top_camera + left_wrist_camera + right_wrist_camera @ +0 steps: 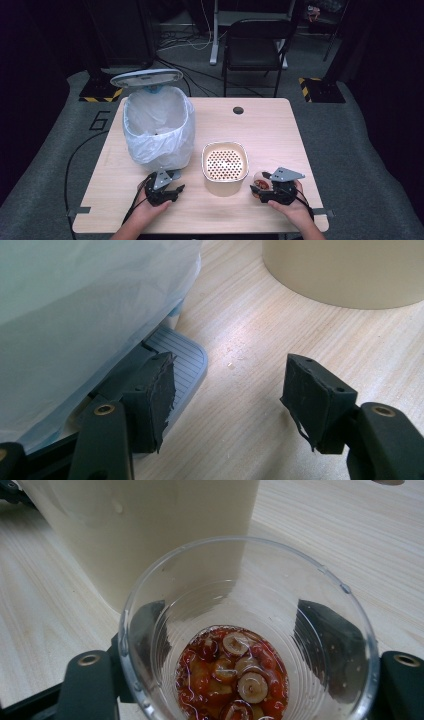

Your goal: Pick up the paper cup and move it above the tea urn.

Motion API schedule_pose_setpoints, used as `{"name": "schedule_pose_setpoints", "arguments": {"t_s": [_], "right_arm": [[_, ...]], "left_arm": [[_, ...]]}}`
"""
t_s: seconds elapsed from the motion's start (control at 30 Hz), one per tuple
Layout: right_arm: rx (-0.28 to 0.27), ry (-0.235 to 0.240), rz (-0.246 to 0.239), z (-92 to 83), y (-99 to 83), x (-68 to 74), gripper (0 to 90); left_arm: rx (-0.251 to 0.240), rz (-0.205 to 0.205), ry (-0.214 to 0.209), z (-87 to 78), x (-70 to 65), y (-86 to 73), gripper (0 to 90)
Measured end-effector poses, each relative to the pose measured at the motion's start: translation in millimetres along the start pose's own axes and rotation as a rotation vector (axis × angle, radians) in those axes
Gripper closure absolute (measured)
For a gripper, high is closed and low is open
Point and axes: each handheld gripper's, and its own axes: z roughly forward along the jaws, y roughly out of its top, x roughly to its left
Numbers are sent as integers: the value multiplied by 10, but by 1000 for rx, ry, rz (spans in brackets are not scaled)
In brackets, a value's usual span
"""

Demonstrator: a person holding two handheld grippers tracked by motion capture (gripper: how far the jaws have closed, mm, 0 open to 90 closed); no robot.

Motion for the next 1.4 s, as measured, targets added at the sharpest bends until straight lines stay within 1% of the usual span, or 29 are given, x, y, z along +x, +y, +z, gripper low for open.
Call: {"name": "schedule_pose_setpoints", "arguments": {"t_s": [0.1, 0.13, 0.17, 0.2, 0.27, 0.3, 0.33, 0.37, 0.43, 0.67, 0.83, 0.87, 0.9, 0.97, 1.0, 1.1, 1.27, 1.4], "right_arm": [[1, 6, -4, -6, 5, -3, 323], [2, 5, -2, -8, 6, -1, 329], [1, 1, -18, -10, 9, -4, 334], [0, -1, -23, -10, 12, -3, 338], [5, -10, -22, -12, 20, 2, 343], [4, -10, -31, -13, 24, -4, 344], [4, -6, -35, -19, 28, -12, 345], [2, -7, -23, -24, 33, -8, 345], [-5, -1, -25, -43, 55, -24, 346], [-20, 3, -3, -118, 172, -96, 351], [-13, 0, -22, -170, 257, -150, 354], [-13, -6, -23, -184, 277, -162, 354], [-15, -10, -18, -194, 300, -174, 354], [-16, -11, -25, -216, 349, -209, 354], [-17, -15, -30, -227, 379, -229, 354], [-23, -27, -29, -258, 476, -290, 356], [-40, -37, -55, -308, 673, -401, 358], [-52, -31, -76, -332, 849, -492, 359]], "left_arm": [[0, 1, 0, 0, 0, 0, 375], [2, 15, 6, -3, 8, 3, 375], [2, 16, 6, -3, 9, 3, 375], [0, 0, 0, 0, 0, 0, 375], [1, 5, 1, -1, 2, 1, 375], [1, 1, 1, 0, -1, 0, 375], [3, 21, 5, -3, 11, 4, 375], [3, 20, 6, -4, 10, 4, 375], [3, 23, 7, -3, 10, 5, 375], [3, 19, 7, -3, 9, 4, 375], [3, 18, 7, -3, 9, 4, 375], [0, -1, 1, 0, -1, 0, 375], [0, 1, 1, 1, 0, 1, 375], [0, 0, 1, 0, -1, 1, 375], [2, 19, 7, -3, 10, 4, 375], [3, 20, 7, -3, 9, 4, 375], [3, 22, 9, -2, 7, 4, 375], [3, 21, 8, -3, 8, 5, 375]]}}
